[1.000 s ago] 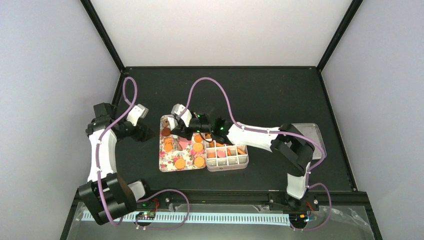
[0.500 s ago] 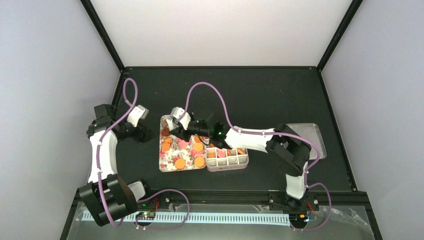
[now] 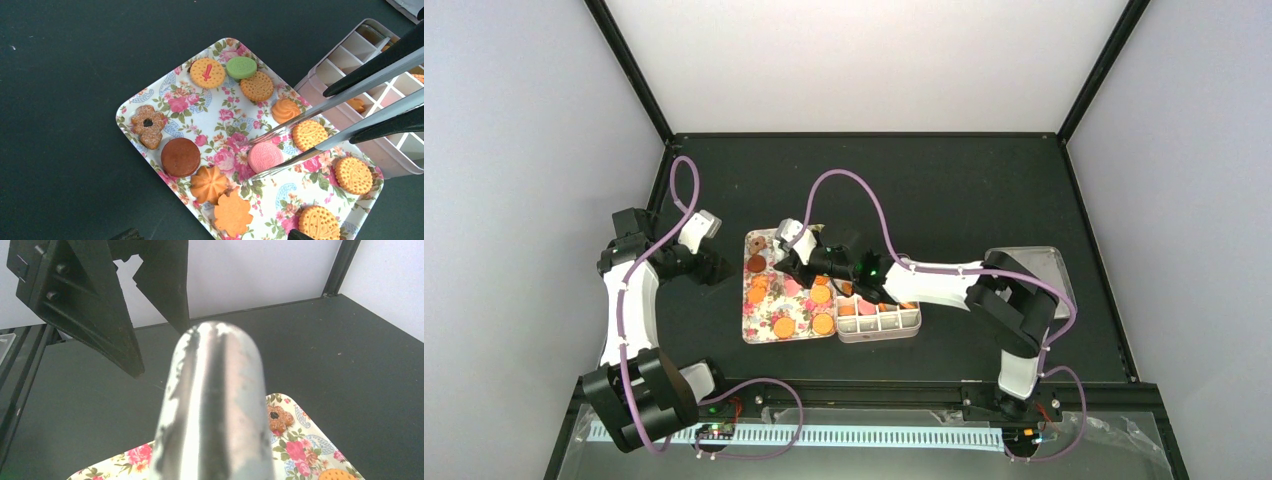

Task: Pack the cookies

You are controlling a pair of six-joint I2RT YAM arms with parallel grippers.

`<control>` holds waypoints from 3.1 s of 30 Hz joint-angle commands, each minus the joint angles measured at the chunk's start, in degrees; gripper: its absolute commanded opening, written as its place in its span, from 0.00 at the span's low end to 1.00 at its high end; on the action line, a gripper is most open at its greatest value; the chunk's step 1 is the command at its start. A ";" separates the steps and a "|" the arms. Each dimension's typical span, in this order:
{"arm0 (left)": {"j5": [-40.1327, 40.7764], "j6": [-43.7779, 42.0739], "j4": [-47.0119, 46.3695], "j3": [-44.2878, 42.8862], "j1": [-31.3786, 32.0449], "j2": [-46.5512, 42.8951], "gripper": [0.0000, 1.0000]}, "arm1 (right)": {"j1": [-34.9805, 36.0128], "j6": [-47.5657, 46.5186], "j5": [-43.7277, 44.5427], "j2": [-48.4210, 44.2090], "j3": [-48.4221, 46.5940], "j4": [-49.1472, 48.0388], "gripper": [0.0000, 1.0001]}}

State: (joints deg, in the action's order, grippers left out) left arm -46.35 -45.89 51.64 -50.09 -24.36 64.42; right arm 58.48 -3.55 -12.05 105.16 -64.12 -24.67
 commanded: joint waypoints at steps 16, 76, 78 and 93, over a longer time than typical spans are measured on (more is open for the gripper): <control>-1.86 -1.08 0.64 -0.89 -0.34 -1.07 0.77 | 0.23 1.17 3.31 -14.14 1.50 2.66 0.04; -8.39 -7.46 7.25 -2.21 -0.26 0.55 0.77 | -1.13 9.32 4.01 -43.78 20.77 19.15 0.37; -8.70 -7.42 7.32 -2.29 -0.25 0.75 0.77 | -2.60 9.35 3.52 -44.23 20.59 20.01 0.36; -9.29 -7.81 8.10 -3.47 -0.30 0.89 0.77 | -6.87 12.42 -2.18 -45.55 25.79 19.61 0.32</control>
State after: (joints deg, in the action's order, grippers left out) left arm -53.36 -51.64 58.04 -50.76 -24.38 64.99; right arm 51.99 7.66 -12.71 60.58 -39.90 -3.64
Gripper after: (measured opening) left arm 0.770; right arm 0.329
